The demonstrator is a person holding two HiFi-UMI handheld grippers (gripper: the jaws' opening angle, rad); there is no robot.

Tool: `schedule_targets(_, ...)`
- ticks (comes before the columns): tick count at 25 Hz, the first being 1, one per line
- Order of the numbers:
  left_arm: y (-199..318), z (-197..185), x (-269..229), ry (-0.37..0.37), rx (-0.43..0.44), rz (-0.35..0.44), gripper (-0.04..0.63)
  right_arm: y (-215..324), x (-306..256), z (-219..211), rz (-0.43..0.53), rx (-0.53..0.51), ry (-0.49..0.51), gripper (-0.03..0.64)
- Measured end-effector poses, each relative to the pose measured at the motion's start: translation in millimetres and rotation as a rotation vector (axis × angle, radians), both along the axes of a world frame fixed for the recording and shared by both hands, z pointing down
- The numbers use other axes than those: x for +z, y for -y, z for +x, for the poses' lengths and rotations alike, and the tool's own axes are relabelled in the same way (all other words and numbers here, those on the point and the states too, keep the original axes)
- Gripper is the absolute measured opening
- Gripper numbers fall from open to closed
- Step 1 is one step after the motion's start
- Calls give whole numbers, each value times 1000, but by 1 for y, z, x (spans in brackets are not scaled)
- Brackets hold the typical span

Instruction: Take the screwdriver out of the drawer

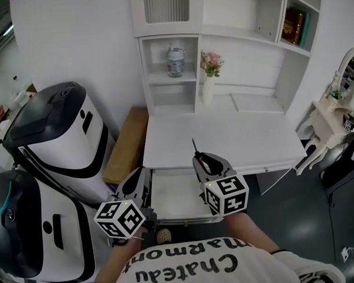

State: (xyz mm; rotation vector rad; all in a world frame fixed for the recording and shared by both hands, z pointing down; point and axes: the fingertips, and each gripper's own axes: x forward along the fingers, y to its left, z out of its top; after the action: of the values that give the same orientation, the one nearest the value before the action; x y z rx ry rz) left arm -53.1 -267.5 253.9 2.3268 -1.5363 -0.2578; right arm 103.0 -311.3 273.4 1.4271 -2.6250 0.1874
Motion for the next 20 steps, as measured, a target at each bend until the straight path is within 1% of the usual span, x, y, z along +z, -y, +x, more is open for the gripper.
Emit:
schedule_targets(3,-2,6,-7,19,5,21,23,-4,-17,12,35,23,39,88)
schedule_targets(6,-6,12,-12,30,4,32,23,-9,-26,22,50,34,76,89)
schedule_targets(13,-17,28,-15,51,-2,45,23,-23,-27,41,39,40,108,89)
schedule_targets(20,-33,42,-9,62,-9,39,23,-37,-20,57,18,35,128,89)
